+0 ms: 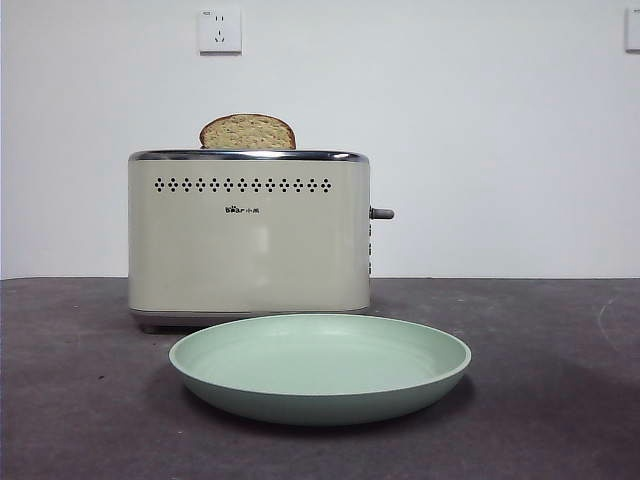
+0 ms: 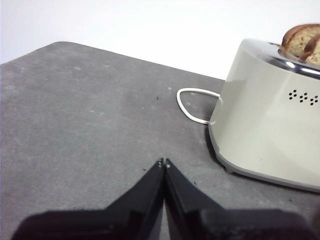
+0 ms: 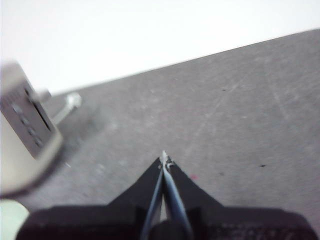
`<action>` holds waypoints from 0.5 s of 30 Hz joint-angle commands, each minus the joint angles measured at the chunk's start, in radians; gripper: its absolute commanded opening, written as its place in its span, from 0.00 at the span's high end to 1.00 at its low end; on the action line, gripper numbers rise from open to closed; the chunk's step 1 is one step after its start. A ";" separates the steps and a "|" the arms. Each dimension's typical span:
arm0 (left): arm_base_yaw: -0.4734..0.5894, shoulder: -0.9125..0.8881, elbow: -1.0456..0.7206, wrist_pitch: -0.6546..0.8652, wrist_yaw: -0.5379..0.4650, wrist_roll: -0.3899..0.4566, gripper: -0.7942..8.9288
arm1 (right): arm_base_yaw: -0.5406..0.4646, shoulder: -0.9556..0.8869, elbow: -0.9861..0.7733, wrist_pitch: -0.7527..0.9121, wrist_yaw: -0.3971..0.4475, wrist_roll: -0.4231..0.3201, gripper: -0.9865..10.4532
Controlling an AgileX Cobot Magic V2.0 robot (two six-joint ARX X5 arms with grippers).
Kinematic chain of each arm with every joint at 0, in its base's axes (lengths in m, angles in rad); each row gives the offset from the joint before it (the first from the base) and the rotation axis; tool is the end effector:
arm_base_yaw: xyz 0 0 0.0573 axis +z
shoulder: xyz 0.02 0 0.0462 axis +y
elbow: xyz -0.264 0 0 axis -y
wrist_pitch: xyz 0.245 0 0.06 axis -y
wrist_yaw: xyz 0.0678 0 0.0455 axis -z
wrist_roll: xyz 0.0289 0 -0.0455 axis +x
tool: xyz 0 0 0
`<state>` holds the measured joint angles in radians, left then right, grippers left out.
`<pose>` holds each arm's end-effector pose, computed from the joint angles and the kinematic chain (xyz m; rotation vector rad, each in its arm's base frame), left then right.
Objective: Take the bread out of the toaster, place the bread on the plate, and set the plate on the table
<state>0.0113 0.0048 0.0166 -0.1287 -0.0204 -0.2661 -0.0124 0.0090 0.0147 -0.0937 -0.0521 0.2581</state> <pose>0.0963 0.0017 0.1564 -0.2652 0.1120 0.0470 0.0970 0.0003 0.1588 0.2607 0.0926 0.0281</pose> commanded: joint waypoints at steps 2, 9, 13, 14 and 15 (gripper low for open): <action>0.002 -0.001 -0.012 0.048 0.063 -0.079 0.92 | 0.000 0.000 0.004 0.021 -0.008 0.216 0.91; 0.002 0.009 0.051 0.130 0.268 -0.263 0.93 | 0.000 0.090 0.180 -0.006 -0.080 0.242 0.92; 0.002 0.063 0.162 0.035 0.262 -0.254 0.93 | 0.000 0.241 0.338 -0.030 -0.116 0.189 0.92; 0.002 0.084 0.188 0.029 0.262 -0.246 0.93 | 0.000 0.282 0.378 -0.034 -0.136 0.166 0.92; 0.002 0.116 0.225 0.030 0.265 -0.230 0.93 | 0.000 0.337 0.433 -0.043 -0.166 0.142 0.92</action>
<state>0.0113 0.1036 0.2195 -0.1036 0.2436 -0.5060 -0.0124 0.3004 0.4019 -0.1368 -0.1978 0.4480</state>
